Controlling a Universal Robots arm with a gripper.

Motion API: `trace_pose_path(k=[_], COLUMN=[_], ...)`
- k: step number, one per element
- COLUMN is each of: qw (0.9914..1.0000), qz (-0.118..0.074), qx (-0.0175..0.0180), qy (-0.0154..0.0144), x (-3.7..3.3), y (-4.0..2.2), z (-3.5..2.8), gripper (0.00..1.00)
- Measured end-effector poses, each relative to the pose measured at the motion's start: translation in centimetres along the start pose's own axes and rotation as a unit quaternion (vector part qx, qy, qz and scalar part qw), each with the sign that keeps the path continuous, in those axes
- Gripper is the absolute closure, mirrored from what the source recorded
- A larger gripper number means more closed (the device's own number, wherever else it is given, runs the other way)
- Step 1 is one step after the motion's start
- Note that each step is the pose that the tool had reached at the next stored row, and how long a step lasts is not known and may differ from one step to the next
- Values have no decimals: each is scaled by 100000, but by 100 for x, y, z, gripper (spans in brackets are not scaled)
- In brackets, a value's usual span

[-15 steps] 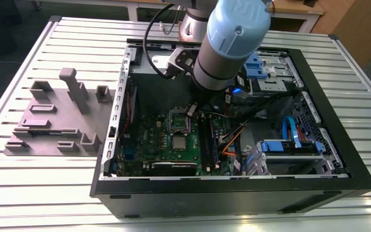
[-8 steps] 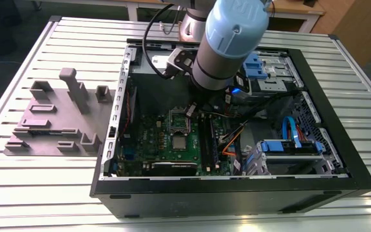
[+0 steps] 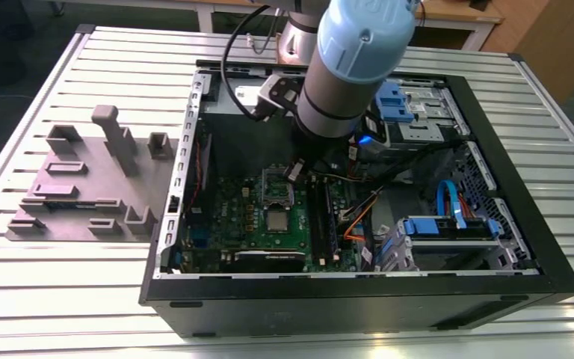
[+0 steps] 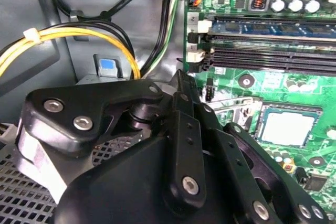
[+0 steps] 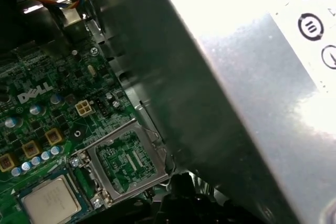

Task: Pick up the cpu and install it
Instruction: 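Close the cpu cover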

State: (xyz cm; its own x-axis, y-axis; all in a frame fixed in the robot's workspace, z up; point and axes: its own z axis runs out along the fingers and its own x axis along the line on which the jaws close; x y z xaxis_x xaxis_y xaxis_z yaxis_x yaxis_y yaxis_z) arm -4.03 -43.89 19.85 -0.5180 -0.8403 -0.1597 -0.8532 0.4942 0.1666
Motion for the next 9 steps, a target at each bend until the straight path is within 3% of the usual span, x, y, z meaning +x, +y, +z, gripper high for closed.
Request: trace_pose_path(k=[7, 9], qw=[99999, 99998], qz=[22, 46], qx=[173, 337], qy=[275, 536], x=[-5, -5], y=[15, 19], z=[-48, -54], gripper=[90, 90])
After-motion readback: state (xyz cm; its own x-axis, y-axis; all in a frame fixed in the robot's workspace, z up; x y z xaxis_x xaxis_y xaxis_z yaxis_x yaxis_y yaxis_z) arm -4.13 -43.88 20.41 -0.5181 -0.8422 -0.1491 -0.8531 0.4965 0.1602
